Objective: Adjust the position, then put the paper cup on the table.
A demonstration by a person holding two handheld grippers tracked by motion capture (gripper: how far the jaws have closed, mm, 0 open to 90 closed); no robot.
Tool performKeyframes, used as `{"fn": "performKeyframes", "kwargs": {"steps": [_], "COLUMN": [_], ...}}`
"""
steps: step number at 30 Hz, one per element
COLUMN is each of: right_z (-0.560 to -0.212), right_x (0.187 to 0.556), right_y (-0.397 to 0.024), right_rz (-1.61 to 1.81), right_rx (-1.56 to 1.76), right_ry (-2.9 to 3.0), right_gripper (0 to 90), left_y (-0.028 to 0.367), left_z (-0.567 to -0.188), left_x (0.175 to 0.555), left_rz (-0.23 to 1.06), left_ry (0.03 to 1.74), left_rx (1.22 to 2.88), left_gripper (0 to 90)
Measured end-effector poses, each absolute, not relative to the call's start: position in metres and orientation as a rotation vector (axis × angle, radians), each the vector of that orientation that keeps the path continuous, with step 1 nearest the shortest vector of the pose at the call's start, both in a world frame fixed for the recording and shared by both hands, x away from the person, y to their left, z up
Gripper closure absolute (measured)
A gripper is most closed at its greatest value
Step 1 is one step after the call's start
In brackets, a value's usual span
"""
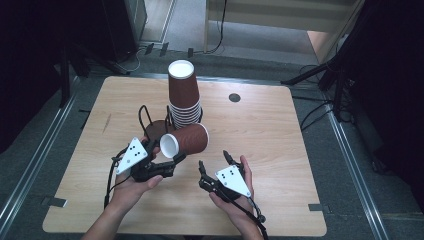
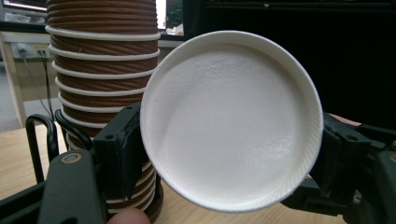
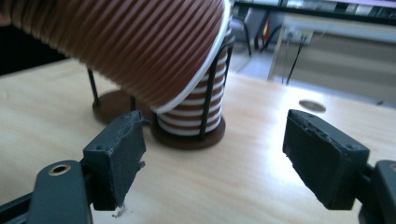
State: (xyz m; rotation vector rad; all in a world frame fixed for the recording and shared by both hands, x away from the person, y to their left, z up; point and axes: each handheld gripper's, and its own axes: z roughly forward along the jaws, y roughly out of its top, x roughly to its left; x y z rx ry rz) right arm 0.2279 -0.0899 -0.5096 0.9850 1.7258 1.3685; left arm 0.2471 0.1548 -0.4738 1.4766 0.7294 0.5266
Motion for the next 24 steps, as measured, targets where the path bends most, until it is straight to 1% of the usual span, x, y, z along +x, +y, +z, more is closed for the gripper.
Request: {"fn": "performKeyframes", "kwargs": {"steps": [4,5,6,9,11,14,24], "right_z": [-0.514,-0.514,-0.513,-0.510,-0.506,-0.502,-0.490], "right_x": [0.231,0.231,0.230,0.229,0.229,0.226,0.222], "right_y": [-0.097,-0.097,-0.098,-0.097,-0.098,-0.100,-0.107], "right_rz": [1.465,1.460,1.442,1.453,1.523,1.632,1.827], "right_rx": [1.039,1.061,1.075,1.130,1.181,1.251,1.523], "right_ry": [1.698,1.700,1.711,1.735,1.740,1.702,1.576], "right_gripper": [21.8,18.5,13.1,4.6,0.1,0.0,0.0], "left_y": [0.154,0.154,0.154,0.155,0.155,0.155,0.150], "left_z": [-0.475,-0.475,-0.475,-0.476,-0.477,-0.477,-0.484], "left_x": [0.248,0.248,0.248,0.248,0.249,0.249,0.249], "left_rz": [0.522,0.524,0.527,0.535,0.536,0.540,0.536], "left_ry": [0.729,0.729,0.731,0.737,0.739,0.736,0.735], "left_rx": [1.469,1.467,1.465,1.464,1.461,1.456,1.447], "left_gripper": [23.6,23.6,23.6,23.6,23.6,23.6,23.6]}}
